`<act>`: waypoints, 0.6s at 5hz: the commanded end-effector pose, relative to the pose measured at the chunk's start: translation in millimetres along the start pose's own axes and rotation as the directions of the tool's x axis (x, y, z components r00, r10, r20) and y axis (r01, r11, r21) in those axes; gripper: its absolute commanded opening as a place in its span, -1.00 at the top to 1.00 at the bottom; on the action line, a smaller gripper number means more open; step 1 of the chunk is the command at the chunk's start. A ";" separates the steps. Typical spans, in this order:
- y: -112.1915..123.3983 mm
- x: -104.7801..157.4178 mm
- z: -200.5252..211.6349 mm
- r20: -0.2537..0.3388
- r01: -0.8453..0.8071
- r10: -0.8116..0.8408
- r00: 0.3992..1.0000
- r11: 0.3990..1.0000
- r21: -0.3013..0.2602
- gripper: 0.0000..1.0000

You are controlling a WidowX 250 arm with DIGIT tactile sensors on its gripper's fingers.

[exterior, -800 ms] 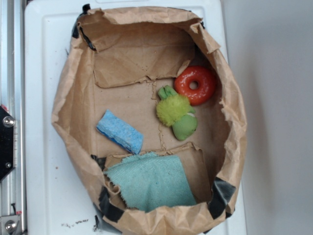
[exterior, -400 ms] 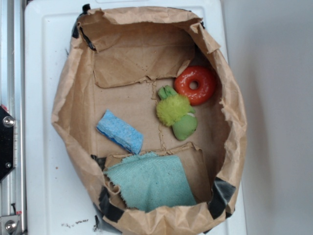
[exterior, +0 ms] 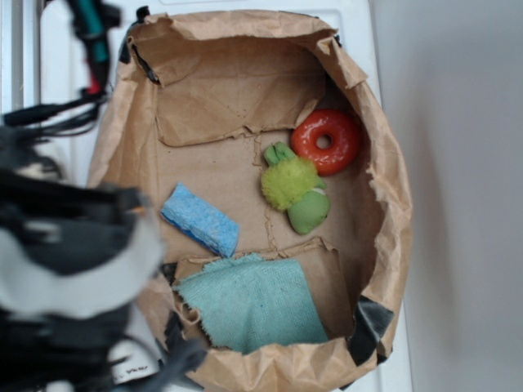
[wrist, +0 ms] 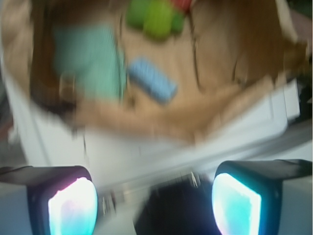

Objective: Grab the blue cloth.

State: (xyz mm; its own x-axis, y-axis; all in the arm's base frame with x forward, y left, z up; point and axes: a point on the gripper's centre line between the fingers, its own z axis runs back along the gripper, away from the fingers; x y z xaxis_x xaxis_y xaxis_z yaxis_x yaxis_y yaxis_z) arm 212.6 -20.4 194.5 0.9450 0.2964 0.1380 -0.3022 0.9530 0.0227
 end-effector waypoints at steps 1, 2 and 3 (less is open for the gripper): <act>18.7 57.2 -25.5 0.168 -0.279 0.298 0.940 0.952 -0.126 -1.00; 31.1 64.8 -45.0 0.179 -0.356 0.376 0.909 0.925 -0.135 -1.00; 36.4 69.3 -72.2 0.134 -0.409 0.422 0.897 0.905 -0.114 -1.00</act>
State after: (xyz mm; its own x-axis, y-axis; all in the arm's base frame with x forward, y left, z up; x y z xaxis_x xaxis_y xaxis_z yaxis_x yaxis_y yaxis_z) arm 275.5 24.4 116.3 0.7333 0.6382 0.2344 -0.6278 0.7680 -0.1270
